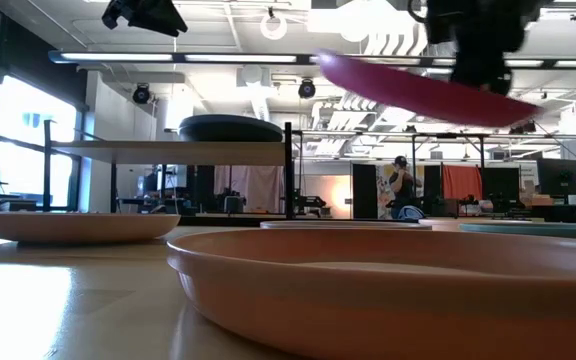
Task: Place and stack plates onto a shelf
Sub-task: Stack the pink plate on top of the blue plate on the shelf
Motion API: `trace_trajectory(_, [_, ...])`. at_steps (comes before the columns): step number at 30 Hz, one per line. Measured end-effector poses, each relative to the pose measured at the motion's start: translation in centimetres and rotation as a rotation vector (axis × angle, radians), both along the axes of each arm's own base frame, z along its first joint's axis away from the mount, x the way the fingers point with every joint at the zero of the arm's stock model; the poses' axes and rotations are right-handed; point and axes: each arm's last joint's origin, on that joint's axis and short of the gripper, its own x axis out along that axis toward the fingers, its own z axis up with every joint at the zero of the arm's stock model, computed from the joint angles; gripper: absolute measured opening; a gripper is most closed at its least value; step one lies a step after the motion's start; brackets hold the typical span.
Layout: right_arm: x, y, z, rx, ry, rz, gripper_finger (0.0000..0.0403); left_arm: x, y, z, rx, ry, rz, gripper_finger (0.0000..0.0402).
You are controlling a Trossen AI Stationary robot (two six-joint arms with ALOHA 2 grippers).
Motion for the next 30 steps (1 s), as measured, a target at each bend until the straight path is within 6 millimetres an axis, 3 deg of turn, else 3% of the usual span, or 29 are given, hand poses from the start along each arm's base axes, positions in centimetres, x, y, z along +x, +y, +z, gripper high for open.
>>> trace_trajectory(8, [1.3,-4.5,1.5,0.015,-0.224,-0.156,0.0,0.0,0.0,0.0,0.0,0.001,0.0,0.0106])
trace_trajectory(21, [1.6,-12.6,3.0,-0.1,-0.499,-0.394,0.0,0.6,0.2,-0.8,-0.108,-0.048,0.041,0.0106])
trace_trajectory(30, [2.2,-15.9,3.9,-0.16,-0.7,-0.431,0.0,2.5,0.5,-1.9,-0.255,-0.116,0.009,0.0106])
